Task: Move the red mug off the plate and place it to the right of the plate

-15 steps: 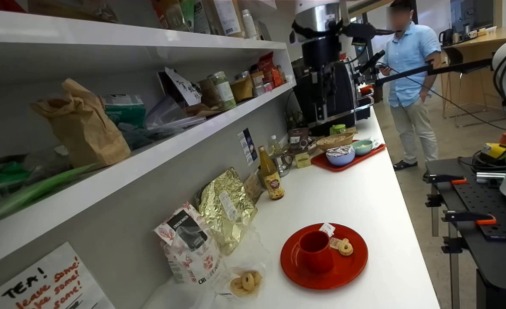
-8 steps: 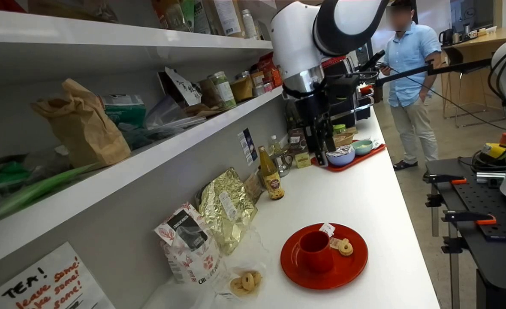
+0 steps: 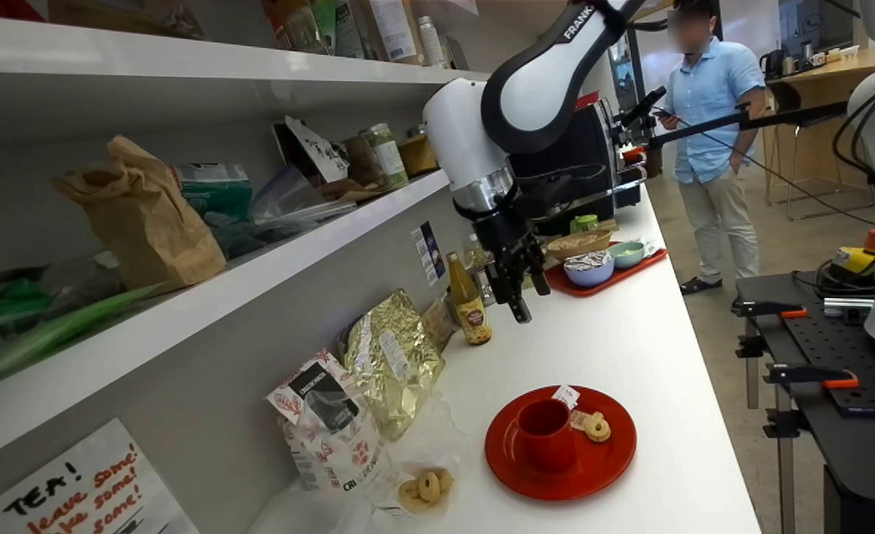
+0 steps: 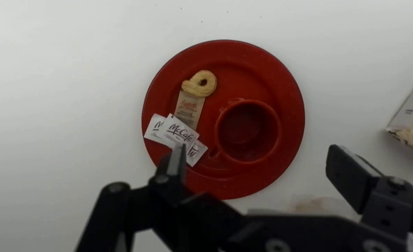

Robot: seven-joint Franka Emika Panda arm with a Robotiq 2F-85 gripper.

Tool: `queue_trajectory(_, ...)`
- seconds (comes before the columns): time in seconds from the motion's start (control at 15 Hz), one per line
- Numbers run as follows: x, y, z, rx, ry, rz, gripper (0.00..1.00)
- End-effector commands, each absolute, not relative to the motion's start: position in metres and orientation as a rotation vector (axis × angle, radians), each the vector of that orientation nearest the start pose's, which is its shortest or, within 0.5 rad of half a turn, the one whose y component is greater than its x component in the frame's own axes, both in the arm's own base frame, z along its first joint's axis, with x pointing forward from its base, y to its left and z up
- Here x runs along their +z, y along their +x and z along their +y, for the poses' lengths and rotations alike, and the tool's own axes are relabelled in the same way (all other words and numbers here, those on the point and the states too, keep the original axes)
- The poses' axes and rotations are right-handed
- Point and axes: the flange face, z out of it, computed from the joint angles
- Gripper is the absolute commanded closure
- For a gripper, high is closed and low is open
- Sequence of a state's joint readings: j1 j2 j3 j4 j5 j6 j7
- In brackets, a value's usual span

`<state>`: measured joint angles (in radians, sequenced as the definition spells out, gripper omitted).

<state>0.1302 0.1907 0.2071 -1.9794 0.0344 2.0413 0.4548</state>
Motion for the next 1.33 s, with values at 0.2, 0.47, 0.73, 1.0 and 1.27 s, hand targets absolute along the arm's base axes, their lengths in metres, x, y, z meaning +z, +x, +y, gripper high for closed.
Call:
queue_trajectory(0.2,0.310,0.594,0.215,0.476,-3.096,0.183,0.00)
queue_trajectory(0.47,0.274,0.591,0.250,0.616,-3.065,0.122,0.00)
queue_trajectory(0.73,0.253,0.588,0.260,0.701,-3.044,0.112,0.00)
queue_trajectory(1.0,0.247,0.594,0.244,0.730,-3.035,0.172,0.00)
queue_trajectory(1.27,0.242,0.602,0.222,0.741,-3.031,0.262,0.00)
